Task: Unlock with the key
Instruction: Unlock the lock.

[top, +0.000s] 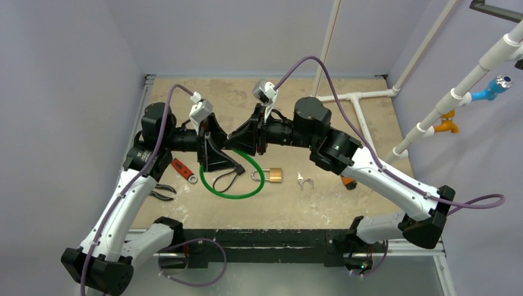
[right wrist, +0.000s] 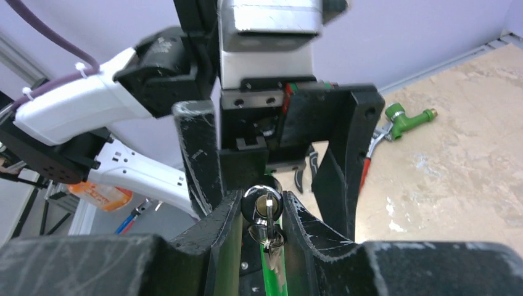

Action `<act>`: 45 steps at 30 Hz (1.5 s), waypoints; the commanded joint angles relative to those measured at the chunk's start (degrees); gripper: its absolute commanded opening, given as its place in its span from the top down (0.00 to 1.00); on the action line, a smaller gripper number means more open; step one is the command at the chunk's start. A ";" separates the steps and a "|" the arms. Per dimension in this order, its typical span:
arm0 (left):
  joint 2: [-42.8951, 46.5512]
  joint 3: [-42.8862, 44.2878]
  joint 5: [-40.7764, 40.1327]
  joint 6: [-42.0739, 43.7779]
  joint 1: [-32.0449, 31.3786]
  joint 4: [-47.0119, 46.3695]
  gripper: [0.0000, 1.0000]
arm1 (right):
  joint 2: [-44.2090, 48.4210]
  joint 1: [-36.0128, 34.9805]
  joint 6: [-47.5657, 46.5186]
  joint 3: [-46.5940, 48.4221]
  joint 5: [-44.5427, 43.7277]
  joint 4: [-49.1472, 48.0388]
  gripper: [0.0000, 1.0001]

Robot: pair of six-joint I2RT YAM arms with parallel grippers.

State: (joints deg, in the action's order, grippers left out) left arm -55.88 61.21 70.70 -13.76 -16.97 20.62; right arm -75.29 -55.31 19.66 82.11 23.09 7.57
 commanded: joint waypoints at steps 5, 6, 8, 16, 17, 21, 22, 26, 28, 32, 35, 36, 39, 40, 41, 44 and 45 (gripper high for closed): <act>5.67 -6.57 -6.10 -24.64 0.21 -24.33 0.31 | 2.86 -4.09 5.35 -2.59 -4.70 -15.98 1.00; 6.11 -6.84 -7.65 -25.72 0.19 -24.89 0.32 | 2.90 -4.41 5.69 -3.11 -5.32 -16.91 1.00; 6.96 -7.19 -8.72 -27.23 0.23 -26.98 0.32 | 2.80 -4.76 5.87 -3.55 -6.12 -17.32 1.00; 12.08 -4.79 -7.30 -15.76 0.27 -13.08 0.70 | 4.84 -4.81 3.26 -2.48 -9.10 -10.86 1.00; 12.82 -4.88 -7.62 -14.31 0.27 -11.62 0.71 | 4.88 -4.85 3.12 -2.35 -8.73 -10.63 1.00; 13.91 -4.03 -8.98 -11.02 0.28 -8.32 0.99 | 4.36 -4.82 2.99 -1.78 -7.15 -9.46 1.00; 13.76 -2.68 -8.99 -9.09 0.27 -6.22 1.00 | 4.48 -4.85 3.15 -1.86 -7.18 -9.05 1.00; 13.02 1.79 -9.59 2.28 0.27 5.30 1.00 | 4.85 -4.81 2.51 0.01 -6.12 -3.71 0.73; 12.75 3.42 -9.97 7.70 0.27 10.08 1.00 | 5.16 -4.73 0.67 2.11 -6.11 0.18 0.60; 12.68 5.55 -11.86 15.96 0.27 16.65 1.00 | 6.03 -4.63 -2.60 6.30 -8.42 6.82 0.51; 12.84 6.18 -12.50 18.62 0.27 18.46 1.00 | 6.08 -4.59 -4.09 9.01 -9.11 9.72 0.51; 12.90 6.32 -12.76 18.67 0.27 18.53 1.00 | 5.97 -4.63 -4.37 9.52 -9.27 10.39 0.54; 12.60 7.00 -12.95 18.64 0.28 18.81 1.00 | 5.07 -4.63 -5.01 10.32 -8.37 11.79 0.68; 12.68 7.14 -12.95 18.72 0.27 18.75 1.00 | 4.69 -4.63 -5.18 10.53 -7.81 12.48 0.70; 12.67 7.25 -13.07 18.63 0.27 18.55 1.00 | 4.26 -4.63 -5.50 10.85 -7.04 13.31 0.70; 12.48 7.43 -13.51 18.36 0.29 18.34 1.00 | 3.13 -4.60 -7.06 11.47 -6.40 15.77 0.65; 12.42 7.51 -13.63 18.29 0.28 18.28 1.00 | 2.86 -4.63 -7.32 11.43 -6.21 16.14 0.65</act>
State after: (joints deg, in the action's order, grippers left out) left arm -43.62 65.69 57.30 2.79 -16.99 40.69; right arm -70.54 -59.99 15.29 91.96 15.97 19.18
